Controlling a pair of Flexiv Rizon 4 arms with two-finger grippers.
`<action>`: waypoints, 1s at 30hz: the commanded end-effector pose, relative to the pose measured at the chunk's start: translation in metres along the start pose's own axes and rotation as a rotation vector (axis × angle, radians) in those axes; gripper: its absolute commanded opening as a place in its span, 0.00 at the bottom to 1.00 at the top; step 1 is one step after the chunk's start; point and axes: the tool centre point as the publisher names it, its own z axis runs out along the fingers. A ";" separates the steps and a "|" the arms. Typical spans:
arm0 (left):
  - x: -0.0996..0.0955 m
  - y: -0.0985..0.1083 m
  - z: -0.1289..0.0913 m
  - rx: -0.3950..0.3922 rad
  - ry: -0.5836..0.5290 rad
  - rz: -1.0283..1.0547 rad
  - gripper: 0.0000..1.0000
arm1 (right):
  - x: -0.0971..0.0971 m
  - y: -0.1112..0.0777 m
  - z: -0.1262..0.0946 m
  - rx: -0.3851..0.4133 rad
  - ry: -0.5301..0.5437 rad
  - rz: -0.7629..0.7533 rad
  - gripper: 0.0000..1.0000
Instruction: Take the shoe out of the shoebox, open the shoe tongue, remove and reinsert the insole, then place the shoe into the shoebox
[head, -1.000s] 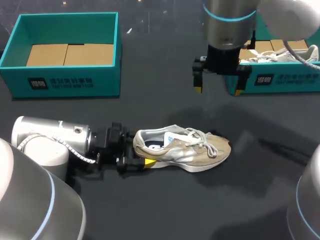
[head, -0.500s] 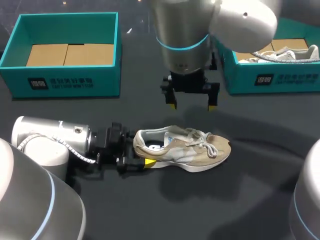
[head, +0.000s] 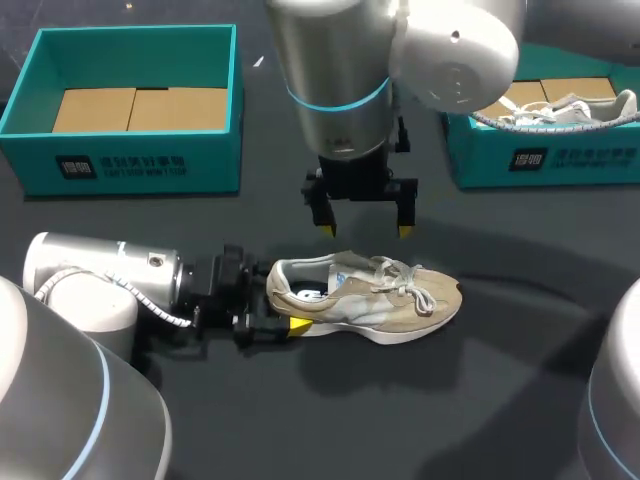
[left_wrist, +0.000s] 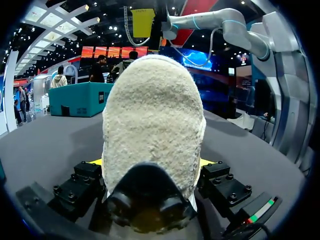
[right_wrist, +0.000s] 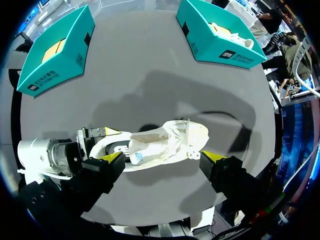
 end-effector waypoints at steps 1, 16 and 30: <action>0.001 0.001 0.003 0.000 -0.003 0.000 0.00 | 0.017 -0.016 0.008 -0.015 -0.114 0.196 1.00; 0.001 0.001 0.003 0.000 -0.003 0.000 0.00 | 0.031 -0.034 0.041 -0.002 -0.172 0.247 1.00; 0.001 0.001 0.003 0.000 -0.003 0.000 0.00 | 0.033 -0.030 0.063 -0.038 -0.240 0.261 1.00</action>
